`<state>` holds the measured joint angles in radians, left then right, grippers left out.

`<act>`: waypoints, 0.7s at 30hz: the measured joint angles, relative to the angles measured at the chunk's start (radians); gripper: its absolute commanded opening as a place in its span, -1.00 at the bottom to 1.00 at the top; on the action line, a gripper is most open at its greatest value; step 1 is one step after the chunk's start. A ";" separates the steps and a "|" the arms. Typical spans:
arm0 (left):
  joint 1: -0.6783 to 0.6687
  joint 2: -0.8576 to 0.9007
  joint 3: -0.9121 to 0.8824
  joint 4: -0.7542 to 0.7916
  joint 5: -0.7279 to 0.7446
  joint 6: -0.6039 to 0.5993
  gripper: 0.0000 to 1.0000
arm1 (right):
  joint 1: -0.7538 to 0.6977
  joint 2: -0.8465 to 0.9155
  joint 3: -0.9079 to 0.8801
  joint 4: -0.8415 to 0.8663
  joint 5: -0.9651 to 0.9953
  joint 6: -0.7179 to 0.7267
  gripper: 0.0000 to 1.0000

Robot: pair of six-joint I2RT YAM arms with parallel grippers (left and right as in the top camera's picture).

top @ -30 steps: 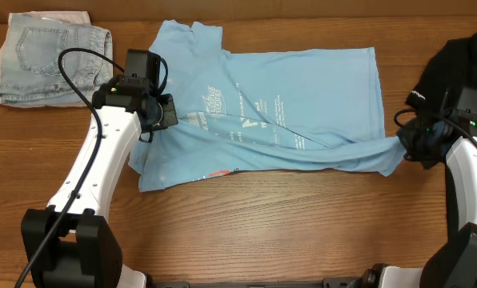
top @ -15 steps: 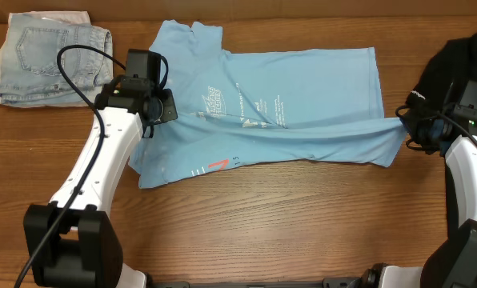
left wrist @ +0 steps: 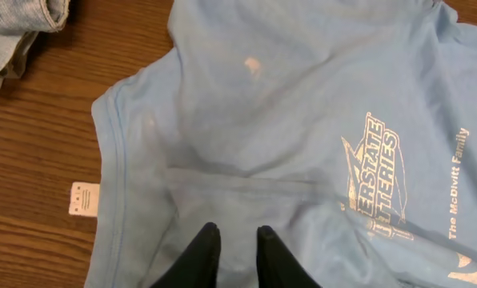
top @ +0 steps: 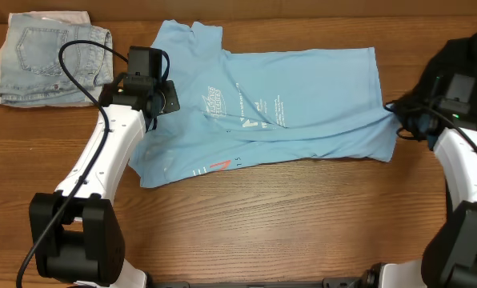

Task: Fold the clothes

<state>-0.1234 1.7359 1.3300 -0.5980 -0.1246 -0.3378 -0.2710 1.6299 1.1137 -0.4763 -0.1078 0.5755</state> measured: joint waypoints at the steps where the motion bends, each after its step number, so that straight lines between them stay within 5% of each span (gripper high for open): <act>1: 0.000 0.000 0.000 0.006 0.000 0.000 -0.51 | 0.010 0.009 0.000 0.016 0.000 0.001 -0.82; 3: 0.000 0.000 0.000 0.018 0.000 0.002 -0.28 | 0.025 0.022 0.000 0.048 0.000 0.002 -0.27; 4: 0.000 0.000 0.000 0.022 0.000 0.000 -0.07 | 0.031 0.027 0.000 0.067 0.000 0.005 0.27; 5: 0.000 0.000 0.000 0.023 0.000 0.000 0.09 | 0.033 0.029 0.000 0.077 0.001 0.001 0.52; 10: 0.001 0.000 0.000 -0.022 0.019 0.004 0.65 | 0.013 0.029 0.038 -0.016 0.009 -0.031 0.94; 14: 0.001 0.000 0.000 -0.111 0.069 0.001 0.44 | -0.024 0.029 0.101 -0.161 0.015 -0.045 0.86; 21: -0.009 0.034 0.000 -0.240 0.184 0.014 -0.49 | -0.036 0.037 0.128 -0.296 0.006 -0.054 -0.81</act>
<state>-0.1322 1.7695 1.3300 -0.8383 0.0597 -0.3237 -0.3069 1.6669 1.2419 -0.7719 -0.1017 0.5213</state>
